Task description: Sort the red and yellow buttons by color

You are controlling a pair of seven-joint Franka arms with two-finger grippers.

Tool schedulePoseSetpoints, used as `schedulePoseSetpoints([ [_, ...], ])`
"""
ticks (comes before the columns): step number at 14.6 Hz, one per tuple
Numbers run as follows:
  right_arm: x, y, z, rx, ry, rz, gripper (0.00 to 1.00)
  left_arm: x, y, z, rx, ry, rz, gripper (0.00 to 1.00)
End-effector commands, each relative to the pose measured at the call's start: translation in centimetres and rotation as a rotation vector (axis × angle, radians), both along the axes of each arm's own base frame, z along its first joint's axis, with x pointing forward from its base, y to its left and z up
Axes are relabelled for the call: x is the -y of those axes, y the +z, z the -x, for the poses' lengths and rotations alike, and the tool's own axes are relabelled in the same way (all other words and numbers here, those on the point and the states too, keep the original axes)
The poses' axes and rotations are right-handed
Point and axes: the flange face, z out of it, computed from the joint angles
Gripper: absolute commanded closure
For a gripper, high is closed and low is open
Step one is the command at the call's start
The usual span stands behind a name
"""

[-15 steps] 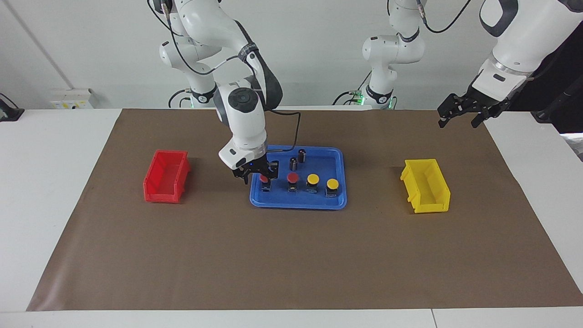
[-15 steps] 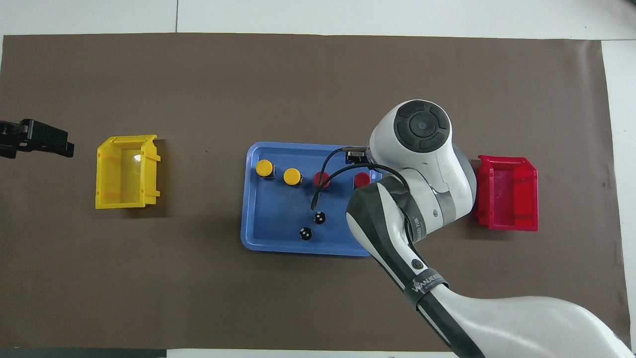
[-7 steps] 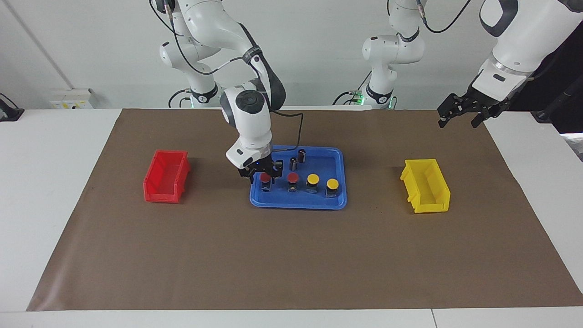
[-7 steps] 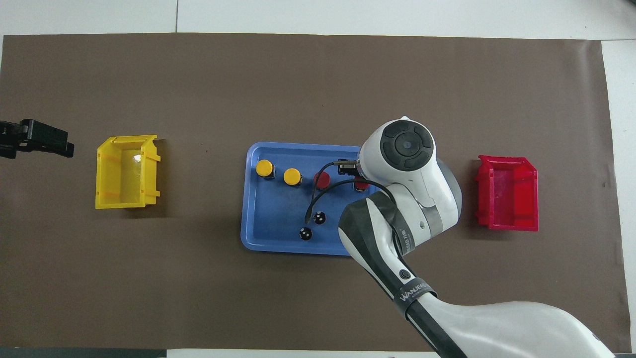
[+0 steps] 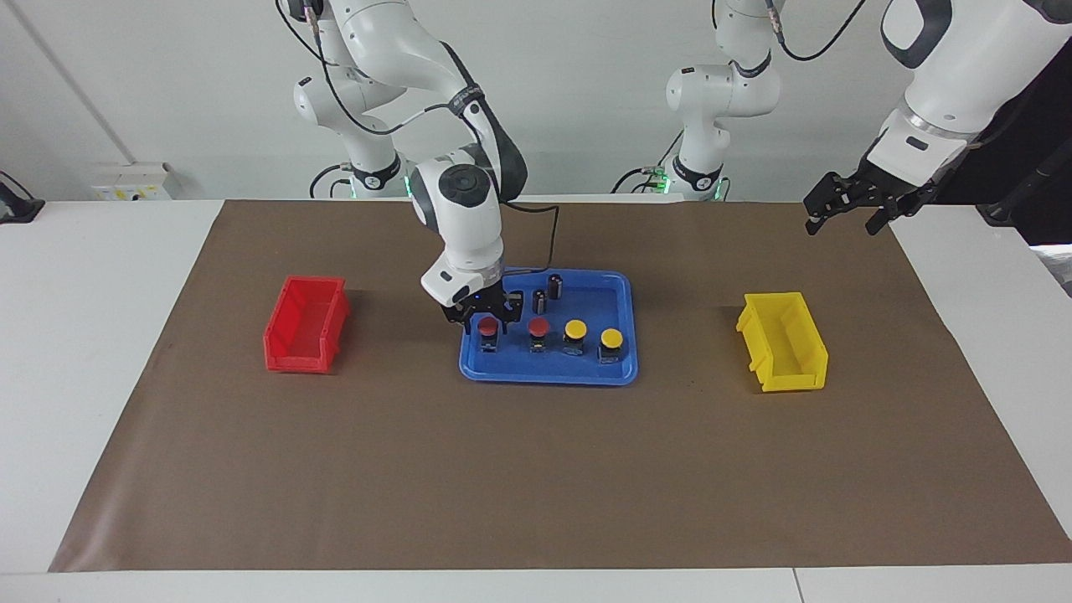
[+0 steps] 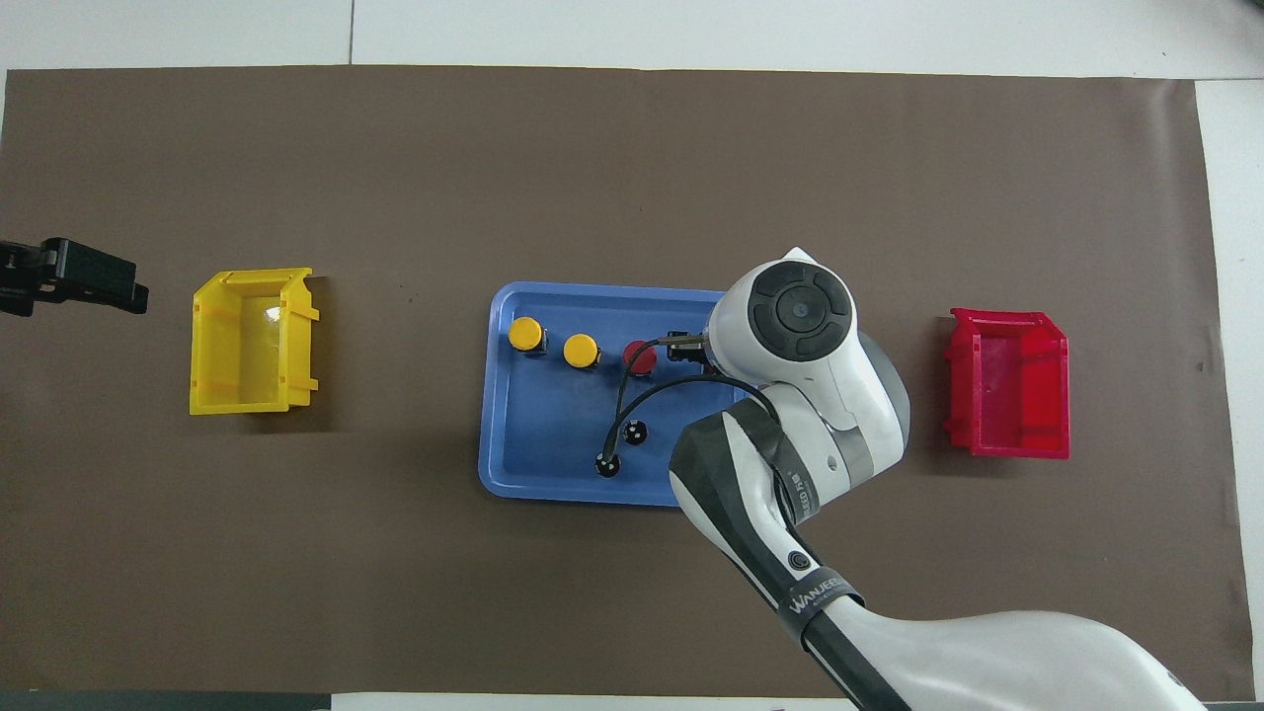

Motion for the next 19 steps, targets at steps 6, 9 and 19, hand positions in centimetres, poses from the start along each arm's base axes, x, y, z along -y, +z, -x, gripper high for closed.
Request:
schedulePoseSetpoints([
  [6, 0.5, 0.3, 0.8, 0.003, -0.018, -0.027, 0.82, -0.3, 0.0, 0.9, 0.004, 0.01, -0.014, 0.0],
  [9, -0.1, 4.4, -1.4, -0.011, -0.021, -0.02, 0.83, -0.4, 0.1, 0.9, 0.007, 0.013, -0.013, 0.0],
  [19, 29.6, 13.3, 0.6, -0.108, 0.12, -0.05, 0.83, 7.4, -4.6, 1.9, 0.147, 0.077, 0.02, 0.0],
])
